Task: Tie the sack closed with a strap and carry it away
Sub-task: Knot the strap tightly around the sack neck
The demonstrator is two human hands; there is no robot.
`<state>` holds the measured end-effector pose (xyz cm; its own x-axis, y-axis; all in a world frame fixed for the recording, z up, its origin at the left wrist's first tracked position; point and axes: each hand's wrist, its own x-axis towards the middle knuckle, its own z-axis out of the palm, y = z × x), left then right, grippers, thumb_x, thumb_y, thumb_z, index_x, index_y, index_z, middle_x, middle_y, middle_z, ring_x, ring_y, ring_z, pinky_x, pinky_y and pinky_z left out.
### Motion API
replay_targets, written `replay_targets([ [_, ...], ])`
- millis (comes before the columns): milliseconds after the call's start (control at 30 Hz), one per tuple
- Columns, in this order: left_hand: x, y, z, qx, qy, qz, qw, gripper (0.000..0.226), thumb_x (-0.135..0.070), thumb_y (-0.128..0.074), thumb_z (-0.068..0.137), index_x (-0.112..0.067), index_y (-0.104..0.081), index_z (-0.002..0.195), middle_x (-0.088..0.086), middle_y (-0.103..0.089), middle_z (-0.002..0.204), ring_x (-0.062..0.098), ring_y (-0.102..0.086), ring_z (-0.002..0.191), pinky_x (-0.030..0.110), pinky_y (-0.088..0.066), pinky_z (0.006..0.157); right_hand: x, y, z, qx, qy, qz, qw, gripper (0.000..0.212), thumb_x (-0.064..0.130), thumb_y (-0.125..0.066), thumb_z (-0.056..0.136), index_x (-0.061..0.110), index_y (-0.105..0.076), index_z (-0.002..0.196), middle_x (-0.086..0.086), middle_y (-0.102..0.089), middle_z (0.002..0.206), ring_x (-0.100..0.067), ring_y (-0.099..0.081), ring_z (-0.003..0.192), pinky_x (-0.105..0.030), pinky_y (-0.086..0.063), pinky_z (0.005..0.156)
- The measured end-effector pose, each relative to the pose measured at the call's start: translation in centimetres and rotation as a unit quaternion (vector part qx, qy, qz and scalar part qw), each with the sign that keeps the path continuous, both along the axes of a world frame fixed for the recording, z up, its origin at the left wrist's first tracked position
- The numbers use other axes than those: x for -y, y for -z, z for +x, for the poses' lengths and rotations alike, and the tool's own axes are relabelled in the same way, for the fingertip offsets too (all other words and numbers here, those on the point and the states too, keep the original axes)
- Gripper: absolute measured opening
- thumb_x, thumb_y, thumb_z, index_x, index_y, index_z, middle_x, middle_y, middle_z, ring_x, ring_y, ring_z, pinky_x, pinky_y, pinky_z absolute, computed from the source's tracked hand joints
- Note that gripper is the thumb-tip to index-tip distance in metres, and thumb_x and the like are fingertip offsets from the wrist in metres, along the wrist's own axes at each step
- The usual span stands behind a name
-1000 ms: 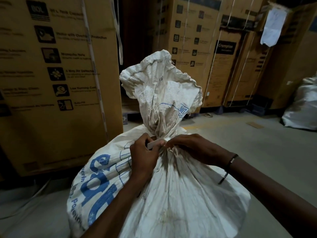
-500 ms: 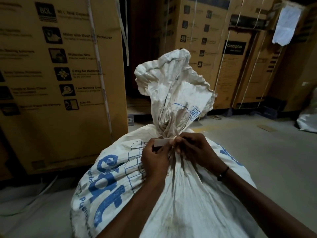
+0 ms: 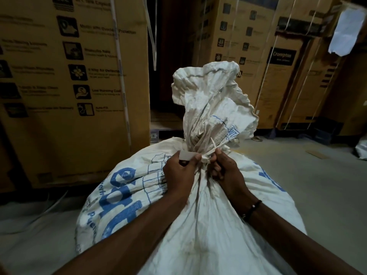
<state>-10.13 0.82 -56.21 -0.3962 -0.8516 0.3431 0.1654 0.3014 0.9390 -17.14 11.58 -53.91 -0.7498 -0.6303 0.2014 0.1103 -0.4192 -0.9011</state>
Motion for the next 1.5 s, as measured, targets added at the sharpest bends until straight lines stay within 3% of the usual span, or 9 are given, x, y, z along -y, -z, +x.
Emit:
replay_targets([
  [67, -0.1, 0.5, 0.2, -0.003, 0.016, -0.003, 1.000, 0.025, -0.034, -0.086, 0.084, -0.015, -0.076, 0.097, -0.009, -0.072, 0.080, 0.001, -0.066, 0.073, 0.005, -0.048, 0.060, -0.4, 0.3, 0.5, -0.008, 0.002, -0.001, 1.000, 0.043, 0.025, -0.040, 0.114, 0.007, -0.053, 0.078, 0.007, -0.034, 0.049, -0.003, -0.031, 0.039, -0.015, -0.030, 0.043],
  [167, -0.5, 0.7, 0.5, -0.009, 0.038, -0.007, 0.999, 0.025, -0.033, -0.086, 0.085, -0.016, -0.075, 0.099, -0.010, -0.070, 0.080, -0.001, -0.064, 0.073, 0.001, -0.045, 0.056, -1.3, 0.7, 1.8, -0.019, 0.013, -0.013, 1.000, 0.043, 0.024, -0.040, 0.115, 0.008, -0.052, 0.077, 0.007, -0.034, 0.049, -0.002, -0.032, 0.040, -0.014, -0.031, 0.044],
  [367, -1.0, 0.5, 1.4, -0.017, 0.060, -0.012, 0.998, 0.022, -0.032, -0.087, 0.084, -0.021, -0.068, 0.091, -0.012, -0.067, 0.076, -0.006, -0.060, 0.070, 0.012, -0.046, 0.060, -1.7, 1.1, 3.1, 0.024, 0.020, -0.059, 0.998, 0.041, 0.019, -0.036, 0.115, 0.008, -0.051, 0.079, 0.008, -0.036, 0.049, -0.001, -0.033, 0.038, -0.014, -0.032, 0.042],
  [567, -0.9, 0.1, 1.9, -0.018, 0.066, -0.005, 0.998, 0.024, -0.031, -0.085, 0.086, -0.019, -0.067, 0.097, -0.003, -0.070, 0.088, 0.008, -0.063, 0.077, 0.015, -0.048, 0.066, -2.2, 1.0, 2.3, 0.010, 0.056, -0.047, 0.997, 0.020, 0.017, -0.052, 0.111, 0.010, -0.066, 0.099, 0.001, -0.056, 0.065, -0.006, -0.051, 0.051, -0.016, -0.044, 0.049],
  [667, -0.9, 0.1, 2.1, -0.010, 0.061, -0.004, 0.998, 0.023, -0.031, -0.084, 0.087, -0.017, -0.068, 0.095, 0.000, -0.070, 0.089, 0.013, -0.064, 0.080, 0.011, -0.046, 0.062, -2.7, 1.0, 2.2, -0.014, 0.049, -0.031, 0.998, 0.022, 0.018, -0.054, 0.110, 0.008, -0.066, 0.094, 0.001, -0.054, 0.062, -0.007, -0.048, 0.051, -0.018, -0.042, 0.050],
  [833, -1.2, -0.2, 2.1, 0.002, 0.045, 0.015, 0.999, 0.027, -0.027, -0.083, 0.088, -0.007, -0.075, 0.103, 0.002, -0.071, 0.091, 0.020, -0.066, 0.085, 0.025, -0.045, 0.070, -2.5, 0.9, 2.7, -0.093, 0.038, 0.014, 0.995, 0.020, 0.020, -0.053, 0.110, 0.001, -0.059, 0.105, 0.004, -0.044, 0.061, -0.006, -0.040, 0.053, -0.019, -0.035, 0.053],
  [1067, -1.2, -0.3, 1.9, 0.011, 0.039, 0.028, 0.999, 0.027, -0.026, -0.083, 0.088, -0.006, -0.076, 0.104, 0.010, -0.077, 0.098, 0.022, -0.068, 0.087, 0.025, -0.045, 0.073, -2.1, 0.8, 3.8, 0.016, 0.004, -0.038, 0.999, 0.031, 0.016, -0.040, 0.115, 0.008, -0.056, 0.090, 0.010, -0.048, 0.054, -0.002, -0.040, 0.046, -0.015, -0.039, 0.048],
  [1300, -1.4, -0.7, 2.2, 0.018, 0.048, 0.038, 0.998, 0.029, -0.027, -0.083, 0.088, -0.005, -0.076, 0.106, 0.007, -0.077, 0.099, 0.027, -0.071, 0.092, 0.029, -0.049, 0.075, -2.1, 0.6, 3.9, 0.036, -0.018, -0.053, 0.998, 0.033, 0.016, -0.039, 0.115, 0.009, -0.057, 0.088, 0.005, -0.044, 0.057, -0.002, -0.041, 0.043, -0.015, -0.037, 0.047],
  [1500, 0.0, -0.8, 2.9, 0.010, 0.071, 0.012, 0.997, 0.026, -0.033, -0.086, 0.085, -0.016, -0.069, 0.095, 0.003, -0.073, 0.091, 0.020, -0.067, 0.085, 0.030, -0.054, 0.075, -2.8, -0.2, 3.0, -0.084, 0.041, 0.011, 0.996, 0.018, 0.017, -0.062, 0.106, 0.008, -0.074, 0.096, 0.000, -0.066, 0.073, -0.005, -0.054, 0.058, -0.015, -0.045, 0.055],
])
